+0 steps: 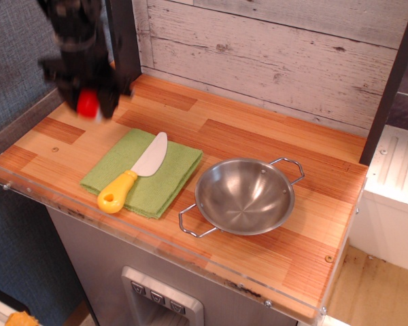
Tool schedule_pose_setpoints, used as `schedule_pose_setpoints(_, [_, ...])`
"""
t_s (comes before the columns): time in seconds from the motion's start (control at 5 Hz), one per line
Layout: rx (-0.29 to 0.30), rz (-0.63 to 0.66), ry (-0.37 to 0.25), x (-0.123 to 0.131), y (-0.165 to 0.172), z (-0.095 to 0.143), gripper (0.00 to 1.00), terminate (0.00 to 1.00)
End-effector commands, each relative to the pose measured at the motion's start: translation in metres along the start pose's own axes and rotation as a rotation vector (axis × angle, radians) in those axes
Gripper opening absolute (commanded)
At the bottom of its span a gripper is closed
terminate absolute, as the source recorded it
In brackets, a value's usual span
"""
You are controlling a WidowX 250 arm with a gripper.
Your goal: Pick up the apple and put it in the pot
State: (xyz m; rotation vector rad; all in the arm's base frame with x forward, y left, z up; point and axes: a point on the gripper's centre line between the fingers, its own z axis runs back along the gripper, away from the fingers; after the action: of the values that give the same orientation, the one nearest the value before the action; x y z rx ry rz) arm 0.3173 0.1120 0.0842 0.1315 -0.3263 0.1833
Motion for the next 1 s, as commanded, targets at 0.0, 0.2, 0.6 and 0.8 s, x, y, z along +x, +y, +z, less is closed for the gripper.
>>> schedule_pose_setpoints(0.0, [-0.229,-0.217,-0.005,-0.003,-0.086,0.019,0.0,0.0])
schedule_pose_setpoints(0.2, [-0.26,-0.321,0.047,-0.027,-0.133,0.019,0.0,0.0])
schedule_pose_setpoints(0.6, [-0.192,-0.39,0.084,-0.065,-0.205,0.041,0.0,0.0])
schedule_pose_setpoints(0.8, [-0.177,-0.38,0.098,-0.064,-0.202,0.04,0.0,0.0])
